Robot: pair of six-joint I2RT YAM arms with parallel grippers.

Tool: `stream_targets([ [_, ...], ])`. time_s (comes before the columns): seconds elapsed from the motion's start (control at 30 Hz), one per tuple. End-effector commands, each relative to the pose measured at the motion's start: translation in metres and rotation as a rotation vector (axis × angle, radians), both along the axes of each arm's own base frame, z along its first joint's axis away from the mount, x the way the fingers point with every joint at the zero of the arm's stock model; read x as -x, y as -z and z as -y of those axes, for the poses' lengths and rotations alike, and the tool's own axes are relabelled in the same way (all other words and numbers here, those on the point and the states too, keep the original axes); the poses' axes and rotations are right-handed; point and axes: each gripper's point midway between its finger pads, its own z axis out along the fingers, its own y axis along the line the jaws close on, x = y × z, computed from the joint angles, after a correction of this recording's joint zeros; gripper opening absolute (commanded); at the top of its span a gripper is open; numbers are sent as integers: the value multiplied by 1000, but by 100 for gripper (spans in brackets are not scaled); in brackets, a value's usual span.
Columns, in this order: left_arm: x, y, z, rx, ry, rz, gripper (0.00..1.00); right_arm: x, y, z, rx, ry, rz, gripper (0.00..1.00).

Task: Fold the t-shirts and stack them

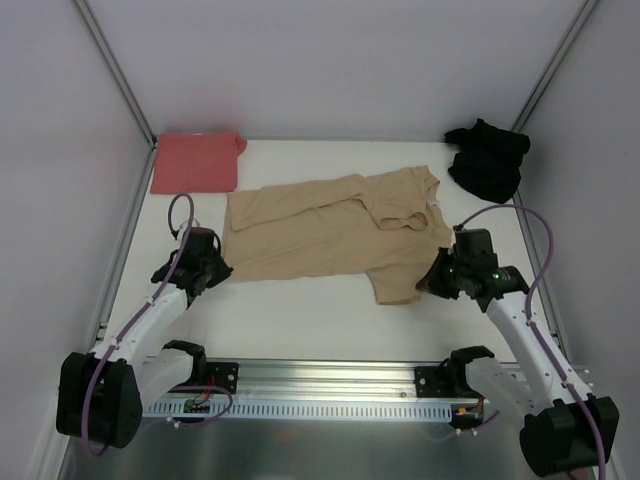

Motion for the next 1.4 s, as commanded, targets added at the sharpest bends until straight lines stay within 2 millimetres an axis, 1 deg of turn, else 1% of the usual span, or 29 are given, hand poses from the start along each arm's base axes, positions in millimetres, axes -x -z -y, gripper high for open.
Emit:
stream_targets([
  [0.0, -10, -26, -6, -24, -12, 44, 0, -29, -32, -1, 20, -14, 71, 1],
  [0.03, -12, -30, -6, -24, -11, 50, 0, -40, -45, -3, 13, -12, 101, 1],
  [0.07, -12, -33, -6, -25, -11, 54, 0, -46, -43, -4, 16, -16, 81, 1],
  [0.13, -20, -45, -5, -28, -10, 78, 0, -65, -56, -7, 4, -24, 112, 1],
  [0.17, -21, -48, -6, -30, -10, 80, 0, -73, -51, -10, -5, -28, 83, 1],
  [0.27, -35, -66, -6, -41, -10, 103, 0, -101, -59, -14, -24, -44, 86, 1],
  [0.33, -41, -69, -6, -44, -10, 99, 0, -117, -65, -14, -30, -50, 96, 1],
  [0.37, -45, -72, -6, -45, -11, 102, 0, -129, -79, -15, -39, -56, 126, 1],
  [0.43, -55, -79, -6, -47, -12, 113, 0, -146, -73, -12, -39, -55, 98, 1],
  [0.47, -62, -81, -6, -50, -13, 111, 0, -159, -87, -13, -57, -56, 126, 1],
  [0.5, -66, -83, -6, -50, -13, 115, 0, -168, -80, -12, -61, -56, 98, 1],
  [0.53, -70, -84, -6, -50, -16, 114, 0, -176, -82, -12, -68, -52, 98, 1],
  [0.57, -77, -86, -6, -52, -15, 112, 0, -190, -97, -11, -88, -50, 132, 1],
  [0.6, -82, -87, -6, -51, -14, 114, 0, -200, -90, -11, -95, -46, 110, 1],
  [0.67, -92, -93, -7, -51, -19, 123, 0, -218, -95, -11, -114, -42, 115, 1],
  [0.7, -96, -86, -8, -57, -18, 101, 0, -232, -110, -11, -121, -43, 147, 1],
  [0.73, -100, -85, -7, -54, -17, 101, 0, -243, -95, -11, -124, -41, 107, 1],
  [0.77, -106, -82, -9, -56, -22, 87, 0, -251, -93, -12, -134, -43, 98, 1],
  [0.8, -109, -80, -9, -55, -22, 82, 0, -266, -105, -13, -140, -48, 129, 0],
  [0.83, -113, -79, -9, -52, -22, 80, 0, -276, -85, -13, -145, -44, 82, 0],
  [0.93, -126, -74, -10, -52, -28, 68, 0, -307, -68, -12, -171, -38, 54, 1],
  [1.0, -132, -63, -11, -51, -29, 40, 0, -320, -58, -12, -186, -36, 43, 1],
  [1.03, -137, -63, -11, -48, -29, 40, 0, -331, -60, -10, -192, -42, 65, 2],
  [1.07, -140, -55, -10, -49, -24, 20, 0, -337, -38, -9, -186, -38, 29, 17],
  [1.1, -143, -53, -10, -52, -23, 12, 1, -343, -33, -5, -170, -44, 33, 97],
  [1.23, -155, -51, -14, -67, -27, 4, 1, -350, -29, 3, -143, -37, 75, 99],
  [1.27, -156, -49, -15, -69, -28, 1, 1, -341, -20, 3, -142, -36, 53, 100],
  [1.3, -158, -49, -17, -71, -34, 1, 1, -337, -32, 3, -141, -37, 77, 99],
  [1.37, -161, -49, -17, -71, -34, 4, 1, -325, -26, 4, -141, -35, 64, 99],
])
